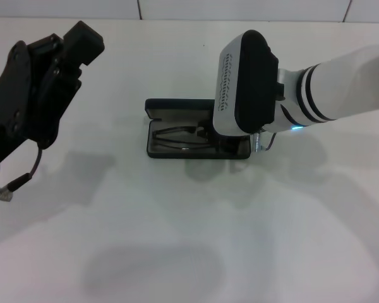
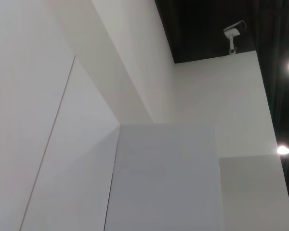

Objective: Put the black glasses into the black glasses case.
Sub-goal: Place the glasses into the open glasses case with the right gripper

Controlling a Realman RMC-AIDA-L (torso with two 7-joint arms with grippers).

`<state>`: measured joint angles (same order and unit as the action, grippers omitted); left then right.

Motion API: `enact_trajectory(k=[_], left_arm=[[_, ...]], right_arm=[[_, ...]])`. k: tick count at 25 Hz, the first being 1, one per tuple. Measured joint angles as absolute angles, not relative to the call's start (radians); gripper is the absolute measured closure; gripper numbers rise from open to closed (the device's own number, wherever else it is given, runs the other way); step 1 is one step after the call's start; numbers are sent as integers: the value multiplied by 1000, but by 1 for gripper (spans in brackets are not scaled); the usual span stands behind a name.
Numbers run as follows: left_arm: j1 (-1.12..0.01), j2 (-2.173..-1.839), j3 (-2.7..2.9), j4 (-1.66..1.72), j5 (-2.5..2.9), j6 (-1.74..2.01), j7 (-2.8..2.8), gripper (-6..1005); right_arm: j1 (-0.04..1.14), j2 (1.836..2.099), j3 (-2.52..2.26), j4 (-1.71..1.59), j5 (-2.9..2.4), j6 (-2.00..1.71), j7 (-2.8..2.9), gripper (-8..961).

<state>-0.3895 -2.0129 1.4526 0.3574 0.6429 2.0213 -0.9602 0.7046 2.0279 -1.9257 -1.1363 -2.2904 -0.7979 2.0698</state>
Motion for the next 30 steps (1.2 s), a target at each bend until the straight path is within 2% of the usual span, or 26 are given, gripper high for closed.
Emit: enact_trajectory(k=[30], left_arm=[[-389, -2019, 1451, 346, 645, 2019, -949, 966]], right_arm=[[698, 2028, -1970, -1137, -2407, -758, 2066, 840]])
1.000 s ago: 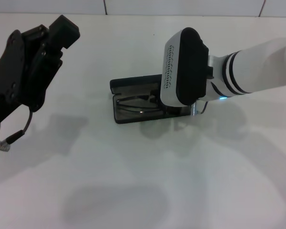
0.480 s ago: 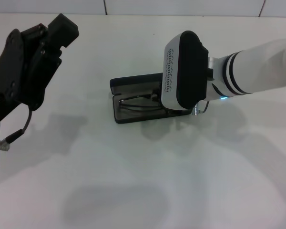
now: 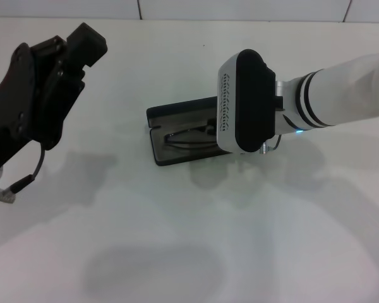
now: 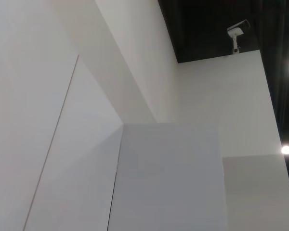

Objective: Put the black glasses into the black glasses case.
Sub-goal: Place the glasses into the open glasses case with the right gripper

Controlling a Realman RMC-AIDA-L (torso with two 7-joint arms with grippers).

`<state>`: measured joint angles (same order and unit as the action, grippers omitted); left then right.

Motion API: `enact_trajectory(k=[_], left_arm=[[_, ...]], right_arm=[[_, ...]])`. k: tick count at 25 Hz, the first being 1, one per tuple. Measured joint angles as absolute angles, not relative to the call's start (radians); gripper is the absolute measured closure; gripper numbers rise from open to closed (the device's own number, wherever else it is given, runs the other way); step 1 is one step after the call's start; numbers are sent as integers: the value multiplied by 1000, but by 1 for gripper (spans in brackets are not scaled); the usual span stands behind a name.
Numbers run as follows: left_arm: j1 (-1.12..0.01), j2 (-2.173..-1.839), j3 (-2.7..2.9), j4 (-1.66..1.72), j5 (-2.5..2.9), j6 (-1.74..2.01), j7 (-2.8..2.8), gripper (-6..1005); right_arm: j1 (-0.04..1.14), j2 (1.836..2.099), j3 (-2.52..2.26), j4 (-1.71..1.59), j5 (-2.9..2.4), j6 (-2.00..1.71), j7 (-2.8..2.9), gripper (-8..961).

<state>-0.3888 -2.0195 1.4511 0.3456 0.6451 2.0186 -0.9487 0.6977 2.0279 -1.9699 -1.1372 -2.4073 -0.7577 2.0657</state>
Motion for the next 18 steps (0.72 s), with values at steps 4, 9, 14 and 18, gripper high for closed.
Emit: enact_trajectory(k=[4, 9, 14, 18], left_arm=[[-386, -2020, 1451, 345, 647, 2019, -948, 966], [-383, -2020, 1451, 345, 647, 2020, -948, 966], [-383, -2020, 1451, 345, 647, 2020, -948, 966], [-383, -2020, 1451, 344, 647, 2020, -948, 966]], right_arm=[[697, 2028, -1970, -1139, -2415, -758, 2065, 840], [698, 2028, -1970, -1139, -2416, -758, 2052, 839], [695, 2028, -1972, -1140, -2418, -755, 2012, 839], [694, 2028, -1978, -1140, -2422, -754, 1981, 839]])
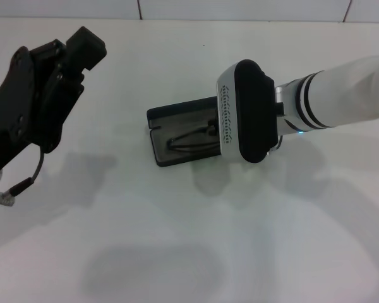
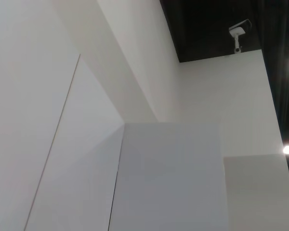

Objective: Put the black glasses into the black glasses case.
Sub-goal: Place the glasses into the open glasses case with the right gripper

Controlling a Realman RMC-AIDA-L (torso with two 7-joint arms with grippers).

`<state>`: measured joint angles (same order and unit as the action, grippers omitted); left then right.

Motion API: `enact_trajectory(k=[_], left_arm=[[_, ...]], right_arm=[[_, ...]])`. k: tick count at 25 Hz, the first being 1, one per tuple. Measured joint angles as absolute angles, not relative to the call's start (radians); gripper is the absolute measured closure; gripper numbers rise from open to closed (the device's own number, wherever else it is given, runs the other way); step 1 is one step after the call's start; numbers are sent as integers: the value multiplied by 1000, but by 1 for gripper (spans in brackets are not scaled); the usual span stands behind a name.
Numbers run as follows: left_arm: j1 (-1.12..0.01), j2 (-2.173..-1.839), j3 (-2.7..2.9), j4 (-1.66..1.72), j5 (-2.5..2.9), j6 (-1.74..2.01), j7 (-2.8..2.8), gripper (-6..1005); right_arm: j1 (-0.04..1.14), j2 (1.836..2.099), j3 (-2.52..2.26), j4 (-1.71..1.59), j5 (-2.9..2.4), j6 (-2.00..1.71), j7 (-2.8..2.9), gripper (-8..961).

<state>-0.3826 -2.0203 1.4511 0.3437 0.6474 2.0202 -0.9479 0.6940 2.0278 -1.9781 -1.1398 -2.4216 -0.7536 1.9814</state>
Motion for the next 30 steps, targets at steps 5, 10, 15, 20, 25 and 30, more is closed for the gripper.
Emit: enact_trajectory(k=[5, 10, 15, 20, 25, 30], left_arm=[[-382, -2021, 1451, 343, 647, 2020, -948, 966], [-382, -2022, 1451, 340, 647, 2019, -948, 966], [-388, -2022, 1451, 333, 647, 2019, -945, 966], [-388, -2023, 1451, 332, 647, 2019, -944, 966], [-384, -2023, 1451, 333, 647, 2019, -940, 966], [-385, -2023, 1451, 333, 647, 2019, -937, 966]], right_arm=[[682, 2028, -1984, -1146, -2463, -737, 1965, 839], [672, 2028, -1987, -1152, -2487, -710, 1960, 838], [667, 2028, -2007, -1152, -2492, -675, 1945, 838], [665, 2028, -2012, -1150, -2492, -665, 1926, 838], [665, 2028, -2014, -1146, -2493, -657, 1912, 838], [663, 2028, -2019, -1142, -2493, -641, 1912, 837]])
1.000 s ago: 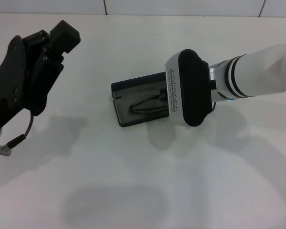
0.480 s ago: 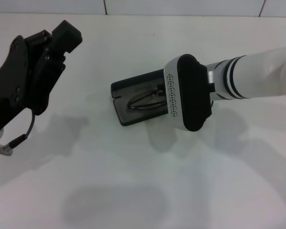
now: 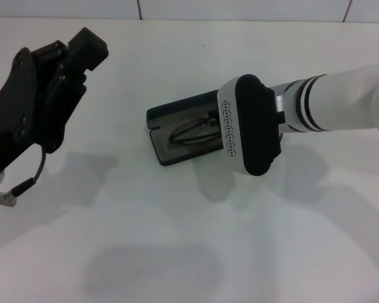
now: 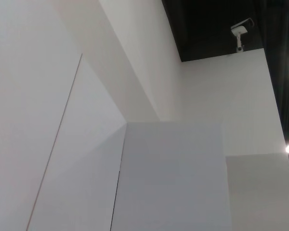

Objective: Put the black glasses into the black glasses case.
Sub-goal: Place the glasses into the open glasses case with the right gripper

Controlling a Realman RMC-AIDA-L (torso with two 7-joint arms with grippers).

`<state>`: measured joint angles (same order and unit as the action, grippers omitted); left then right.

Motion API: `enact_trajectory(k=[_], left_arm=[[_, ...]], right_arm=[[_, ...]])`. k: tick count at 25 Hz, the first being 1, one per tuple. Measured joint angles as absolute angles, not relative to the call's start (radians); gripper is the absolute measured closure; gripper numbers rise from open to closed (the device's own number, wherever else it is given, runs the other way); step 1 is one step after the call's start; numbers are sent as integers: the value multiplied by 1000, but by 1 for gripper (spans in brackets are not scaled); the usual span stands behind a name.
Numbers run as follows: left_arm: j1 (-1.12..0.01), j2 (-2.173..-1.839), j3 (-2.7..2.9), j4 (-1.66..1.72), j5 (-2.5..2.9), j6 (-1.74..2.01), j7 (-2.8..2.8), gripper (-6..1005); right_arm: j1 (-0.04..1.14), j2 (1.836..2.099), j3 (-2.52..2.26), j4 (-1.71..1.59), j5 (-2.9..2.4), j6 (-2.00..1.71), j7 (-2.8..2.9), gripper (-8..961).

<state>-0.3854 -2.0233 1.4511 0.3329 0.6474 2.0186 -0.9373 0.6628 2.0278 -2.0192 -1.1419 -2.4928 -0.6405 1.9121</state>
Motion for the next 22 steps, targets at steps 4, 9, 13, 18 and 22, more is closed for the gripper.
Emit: enact_trajectory(k=[4, 9, 13, 18, 22], left_arm=[[-385, -2023, 1451, 333, 647, 2019, -937, 966], [-386, -2023, 1451, 333, 647, 2019, -937, 966], [-384, -2024, 1451, 333, 647, 2019, -937, 966], [-382, -2025, 1451, 333, 647, 2020, -937, 966], [-382, -2025, 1451, 333, 647, 2021, -937, 966]], right_arm=[[655, 2028, -2022, -1142, -2493, -631, 1911, 837], [655, 2028, -2022, -1141, -2493, -628, 1910, 837], [654, 2028, -2022, -1141, -2492, -623, 1910, 837], [644, 2028, -2022, -1147, -2490, -615, 1913, 836], [644, 2028, -2022, -1149, -2484, -615, 1917, 836]])
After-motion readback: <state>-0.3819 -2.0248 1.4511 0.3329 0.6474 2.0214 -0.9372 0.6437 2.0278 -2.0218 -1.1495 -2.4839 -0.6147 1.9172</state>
